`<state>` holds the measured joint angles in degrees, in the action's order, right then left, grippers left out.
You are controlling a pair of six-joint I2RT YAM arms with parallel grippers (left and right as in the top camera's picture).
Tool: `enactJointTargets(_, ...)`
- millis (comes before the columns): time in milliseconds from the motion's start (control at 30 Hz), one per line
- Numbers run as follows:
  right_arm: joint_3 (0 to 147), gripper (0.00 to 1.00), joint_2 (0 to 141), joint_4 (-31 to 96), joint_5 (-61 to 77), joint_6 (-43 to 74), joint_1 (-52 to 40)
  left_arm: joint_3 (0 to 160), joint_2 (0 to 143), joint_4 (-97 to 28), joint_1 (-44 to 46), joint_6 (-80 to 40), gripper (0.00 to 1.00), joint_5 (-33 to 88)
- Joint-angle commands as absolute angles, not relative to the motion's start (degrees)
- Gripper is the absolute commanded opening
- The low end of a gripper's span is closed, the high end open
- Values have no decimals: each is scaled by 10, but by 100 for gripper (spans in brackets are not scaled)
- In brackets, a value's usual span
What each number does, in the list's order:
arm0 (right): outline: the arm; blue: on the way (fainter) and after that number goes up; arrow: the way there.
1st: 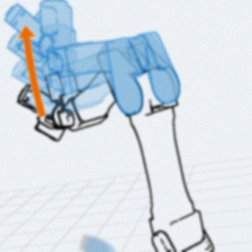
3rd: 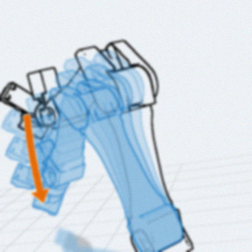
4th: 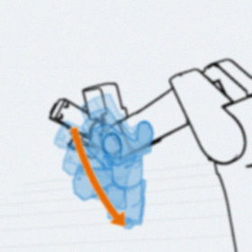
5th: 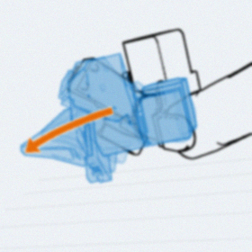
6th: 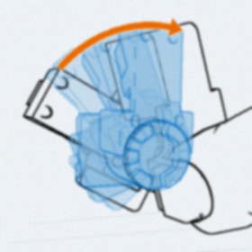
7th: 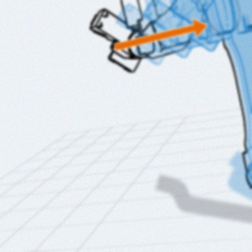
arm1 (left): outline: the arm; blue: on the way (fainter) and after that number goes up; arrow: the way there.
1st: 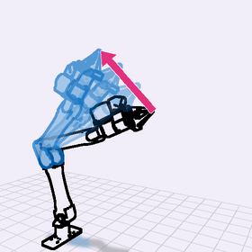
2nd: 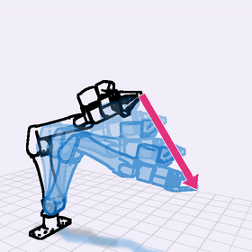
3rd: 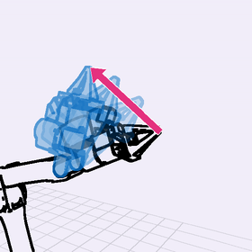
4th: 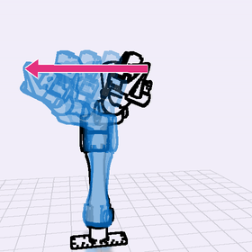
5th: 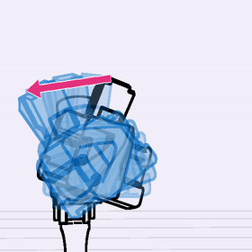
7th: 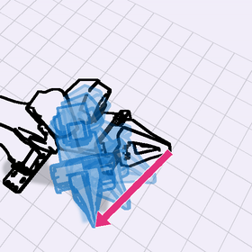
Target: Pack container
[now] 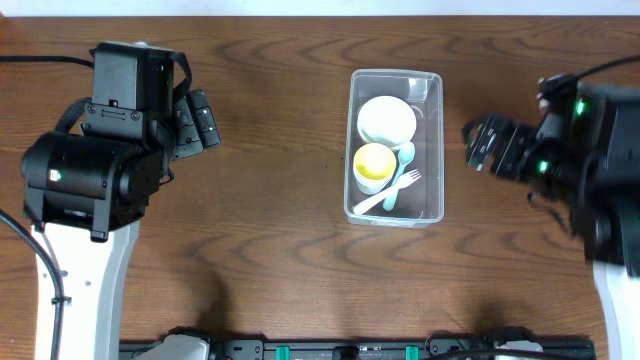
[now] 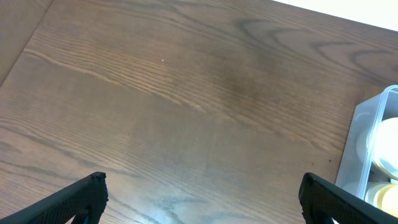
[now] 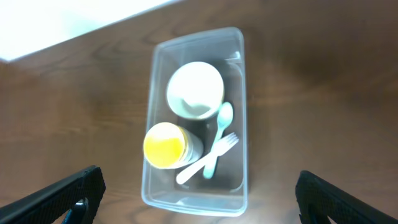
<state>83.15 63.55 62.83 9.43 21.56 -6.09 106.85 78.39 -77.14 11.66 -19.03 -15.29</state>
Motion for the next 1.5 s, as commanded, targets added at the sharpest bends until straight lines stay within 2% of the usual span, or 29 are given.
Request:
enactJointTargets(0, 779, 99, 585, 599, -32, 174, -93, 1068, 786, -773, 114, -185, 98, -160)
enactJointTargets(267, 487, 99, 402, 325, 51, -5, -72, 1068, 786, -774, 114, -185, 98, -159)
enactJointTargets(667, 182, 99, 175, 267, 48, -16, -41, 1068, 786, -774, 114, -185, 98, -160)
enactJointTargets(1067, 75, 99, 37, 261, 50, -15, -41, 1068, 786, -774, 114, -185, 98, -159)
enactJointTargets(1467, 74, 99, 4, 259, 50, -11, -41, 1068, 786, -774, 114, -185, 98, -160)
